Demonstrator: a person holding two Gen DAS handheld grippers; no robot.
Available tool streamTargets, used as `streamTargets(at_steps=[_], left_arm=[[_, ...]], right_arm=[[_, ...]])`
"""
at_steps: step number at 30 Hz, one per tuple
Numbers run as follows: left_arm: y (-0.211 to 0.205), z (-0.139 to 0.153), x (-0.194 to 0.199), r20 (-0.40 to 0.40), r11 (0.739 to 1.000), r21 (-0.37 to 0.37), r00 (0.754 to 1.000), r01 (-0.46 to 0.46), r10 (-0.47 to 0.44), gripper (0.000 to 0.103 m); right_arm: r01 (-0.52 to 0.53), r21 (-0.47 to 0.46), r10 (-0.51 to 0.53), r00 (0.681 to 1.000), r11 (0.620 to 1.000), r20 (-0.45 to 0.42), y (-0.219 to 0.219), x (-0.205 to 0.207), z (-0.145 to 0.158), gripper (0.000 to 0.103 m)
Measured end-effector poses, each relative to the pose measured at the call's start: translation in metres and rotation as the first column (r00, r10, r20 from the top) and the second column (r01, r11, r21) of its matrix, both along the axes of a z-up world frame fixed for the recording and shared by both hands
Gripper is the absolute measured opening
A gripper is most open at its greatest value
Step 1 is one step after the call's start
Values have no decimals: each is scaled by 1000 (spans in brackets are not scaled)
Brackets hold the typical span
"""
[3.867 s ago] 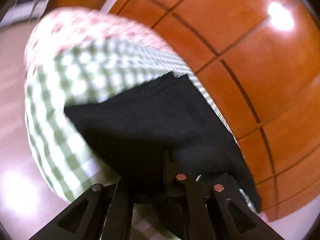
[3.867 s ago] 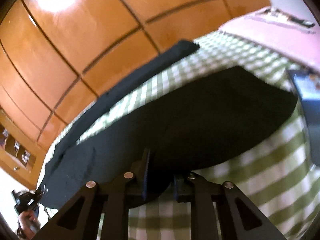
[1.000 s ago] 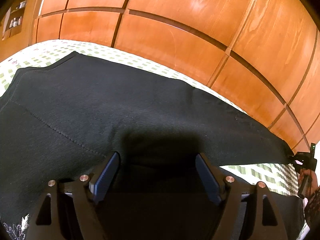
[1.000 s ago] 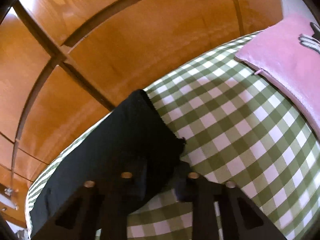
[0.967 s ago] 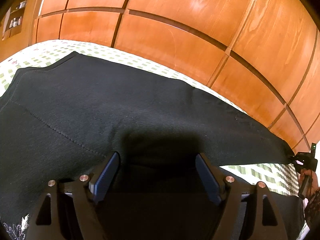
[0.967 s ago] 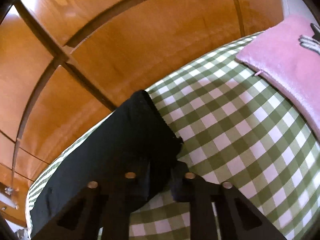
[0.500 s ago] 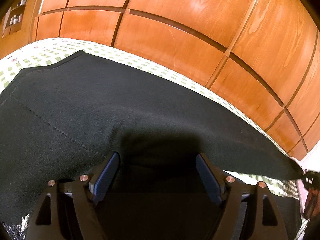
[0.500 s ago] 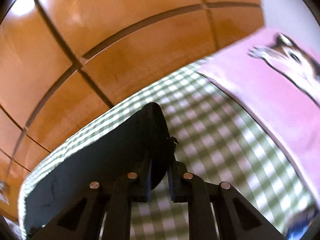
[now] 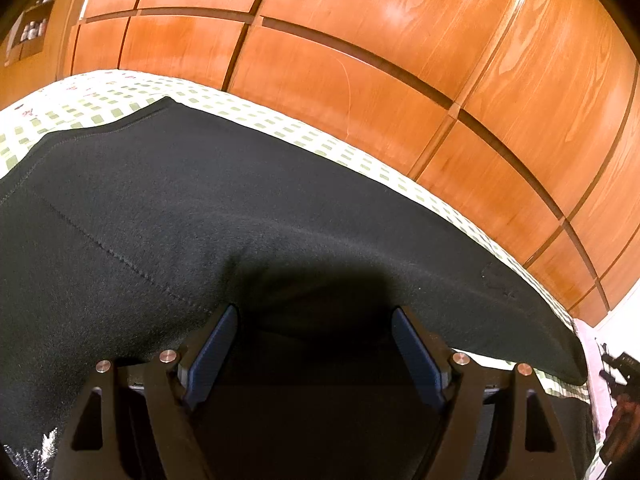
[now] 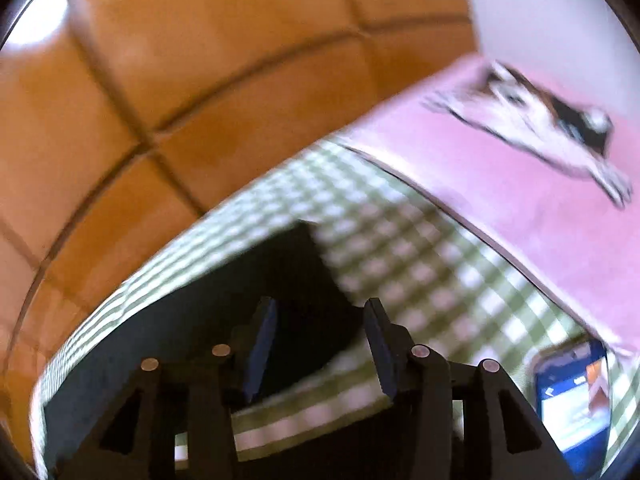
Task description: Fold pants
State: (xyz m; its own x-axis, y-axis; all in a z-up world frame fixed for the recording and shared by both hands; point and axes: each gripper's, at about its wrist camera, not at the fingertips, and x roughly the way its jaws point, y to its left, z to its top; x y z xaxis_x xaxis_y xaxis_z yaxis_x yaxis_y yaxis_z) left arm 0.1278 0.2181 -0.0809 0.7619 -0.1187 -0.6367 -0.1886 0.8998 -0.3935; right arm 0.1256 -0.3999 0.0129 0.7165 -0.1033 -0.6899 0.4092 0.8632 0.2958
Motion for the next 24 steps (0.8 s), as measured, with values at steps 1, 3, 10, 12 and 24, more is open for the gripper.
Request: streamTargets(at_steps=[1,3,10,12,24], left_arm=[[0,0,0,0,1000,-1,1000,0,0,81],[0,0,0,0,1000,-3,1000,0,0,81],[3,0,0,5,1000,-16,1000,3,-3,81],[3,0,0,4,1000,-17,1000,3,-3,81],[15,3,-5,-9,995,-97,1000,16,-17,81]], right_arm=[[-53,-23,53,999,998,6,14,4,3,47],[-143,-43,143,990,989,2,41,13,0,47],[-167,31,170,976,985,-137,80,33,-50,56],[-187,-50,178,975,981,-135,90,34,-60,60],[-207,-194,171,967,959,-188,113,27,-57,66]])
